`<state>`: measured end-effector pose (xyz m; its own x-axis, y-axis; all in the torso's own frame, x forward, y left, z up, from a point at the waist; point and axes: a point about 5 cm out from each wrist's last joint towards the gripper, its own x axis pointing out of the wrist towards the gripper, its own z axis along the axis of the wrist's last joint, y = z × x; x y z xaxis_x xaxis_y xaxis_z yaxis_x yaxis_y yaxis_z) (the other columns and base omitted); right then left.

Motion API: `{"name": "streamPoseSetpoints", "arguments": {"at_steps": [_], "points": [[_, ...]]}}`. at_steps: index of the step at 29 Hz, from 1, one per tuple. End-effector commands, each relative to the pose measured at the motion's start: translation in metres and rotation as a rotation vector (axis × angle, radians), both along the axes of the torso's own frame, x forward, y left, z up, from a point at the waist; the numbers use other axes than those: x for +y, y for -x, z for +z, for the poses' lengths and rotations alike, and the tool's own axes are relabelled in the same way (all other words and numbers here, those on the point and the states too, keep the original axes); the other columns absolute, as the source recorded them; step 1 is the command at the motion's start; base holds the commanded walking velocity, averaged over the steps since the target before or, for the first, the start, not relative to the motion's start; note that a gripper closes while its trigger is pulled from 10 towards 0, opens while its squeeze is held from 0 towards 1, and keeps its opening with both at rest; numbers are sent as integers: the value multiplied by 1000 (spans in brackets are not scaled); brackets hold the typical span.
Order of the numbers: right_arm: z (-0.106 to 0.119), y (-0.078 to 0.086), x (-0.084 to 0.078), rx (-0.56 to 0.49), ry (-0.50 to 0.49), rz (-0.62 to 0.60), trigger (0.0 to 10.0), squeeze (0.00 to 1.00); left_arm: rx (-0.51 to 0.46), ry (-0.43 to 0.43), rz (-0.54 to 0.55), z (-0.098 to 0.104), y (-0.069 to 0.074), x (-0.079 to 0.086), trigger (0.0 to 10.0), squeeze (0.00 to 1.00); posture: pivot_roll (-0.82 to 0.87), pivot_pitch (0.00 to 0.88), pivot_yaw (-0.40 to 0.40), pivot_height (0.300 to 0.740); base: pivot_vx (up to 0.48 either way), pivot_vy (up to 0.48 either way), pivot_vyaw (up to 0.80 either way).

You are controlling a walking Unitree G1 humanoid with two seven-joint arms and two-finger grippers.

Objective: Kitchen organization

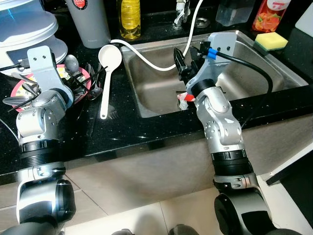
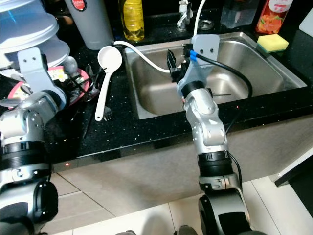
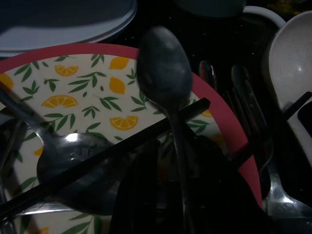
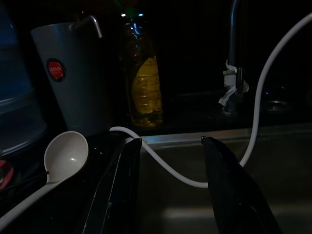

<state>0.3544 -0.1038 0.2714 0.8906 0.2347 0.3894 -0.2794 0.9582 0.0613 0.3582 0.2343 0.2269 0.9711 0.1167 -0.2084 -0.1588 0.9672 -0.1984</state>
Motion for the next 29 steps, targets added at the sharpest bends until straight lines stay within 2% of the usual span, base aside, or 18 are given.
{"name": "streamPoseSetpoints", "arguments": {"at_steps": [1,9,10,11,18,20,22,23,24,25,27,29], "points": [[1,-2,5,-3,-1,18,10000,0,57,-10,30,-12,1,2,10000,0,-45,42,32,740,0,0,0],[1,-4,6,-5,-4,25,10000,0,114,58,57,-27,0,4,10000,0,-34,30,33,740,0,0,0],[1,-4,5,-3,-7,23,10000,0,121,69,50,-29,0,3,4431,0,-32,28,35,740,0,0,0],[0,-5,5,-1,-11,20,10000,0,128,81,47,-31,-1,3,0,0,-34,25,37,740,0,0,0],[0,-6,4,-2,-17,18,10000,0,125,88,47,-31,-2,-1,0,0,-34,18,34,740,0,0,0],[-1,-6,3,-3,-18,18,10000,0,81,64,44,-26,-2,-2,0,0,-31,13,31,740,0,0,0],[-1,-6,3,-3,-18,18,10000,0,81,64,44,-26,-2,-2,0,0,-31,13,31,740,0,0,0],[-1,-5,3,-3,-19,18,10000,0,-11,8,42,-14,-2,-4,9490,0,-26,14,29,740,0,0,0],[1,-5,3,-7,-21,21,10000,0,-125,-63,28,3,0,-9,10000,0,-19,18,27,740,0,0,0],[1,-5,3,-7,-21,21,10000,0,-125,-63,28,3,0,-9,10000,0,-19,18,27,740,0,0,0],[4,-5,6,-21,-26,39,10000,0,-299,-157,-22,29,6,-20,10000,0,-20,7,29,740,0,0,0],[7,-2,12,-33,-68,93,10000,0,-410,-187,-99,45,14,-31,10000,0,-23,0,29,740,0,0,0]]}}
